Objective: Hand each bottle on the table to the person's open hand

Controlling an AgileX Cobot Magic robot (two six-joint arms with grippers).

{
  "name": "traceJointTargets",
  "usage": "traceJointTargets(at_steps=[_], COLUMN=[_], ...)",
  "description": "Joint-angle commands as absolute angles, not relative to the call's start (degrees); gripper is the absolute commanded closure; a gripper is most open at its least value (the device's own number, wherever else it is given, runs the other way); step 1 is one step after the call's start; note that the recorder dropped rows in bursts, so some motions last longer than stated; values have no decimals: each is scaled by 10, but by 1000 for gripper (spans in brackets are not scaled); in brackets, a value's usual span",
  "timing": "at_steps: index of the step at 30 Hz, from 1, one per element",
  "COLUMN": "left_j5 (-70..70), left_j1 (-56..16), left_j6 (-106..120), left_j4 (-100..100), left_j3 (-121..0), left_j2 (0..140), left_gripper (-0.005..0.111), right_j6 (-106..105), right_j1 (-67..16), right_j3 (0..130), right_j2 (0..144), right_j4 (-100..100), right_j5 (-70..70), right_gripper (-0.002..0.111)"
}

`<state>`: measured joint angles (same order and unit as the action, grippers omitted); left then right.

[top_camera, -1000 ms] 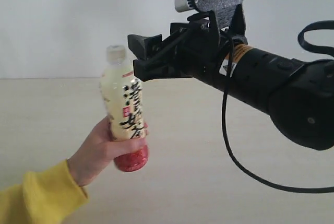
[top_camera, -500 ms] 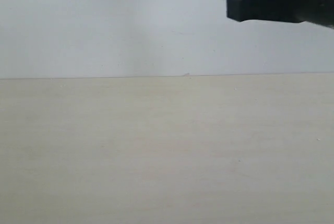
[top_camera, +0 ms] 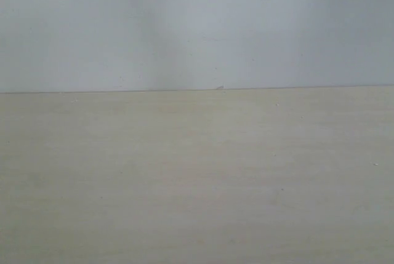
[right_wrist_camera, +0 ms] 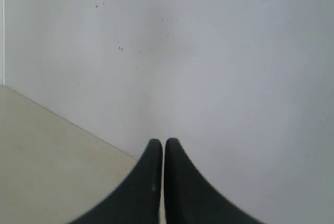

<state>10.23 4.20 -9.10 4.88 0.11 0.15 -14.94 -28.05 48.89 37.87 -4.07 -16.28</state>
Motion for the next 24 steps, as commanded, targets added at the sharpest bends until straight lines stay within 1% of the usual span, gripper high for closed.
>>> traceJointTargets(at_steps=[1,5,9,12,16,20,24], left_j5=[103,103,103,103,103,103,103], left_j1=[42,42,42,42,42,42,42], left_j6=[-92,-92,-92,-92,-92,-92,-92], left_j4=[49,49,49,49,49,49,49], left_j3=[0,0,0,0,0,0,0], left_j2=[0,0,0,0,0,0,0], left_gripper=[103,103,103,103,103,103,103], right_j6=[-124,-123,-144,-121,-89,-58,-26], right_j1=[-280,-280,-280,-269,-165,-61,6], right_j3=[491,491,493,485,414,307,173], right_j2=[340,315,298,282,242,181,96], right_j4=[-41,-41,0,22,25,11,5], right_j5=[-184,-184,-191,-256,-234,-178,-129], right_gripper=[107,107,107,107,107,107,107])
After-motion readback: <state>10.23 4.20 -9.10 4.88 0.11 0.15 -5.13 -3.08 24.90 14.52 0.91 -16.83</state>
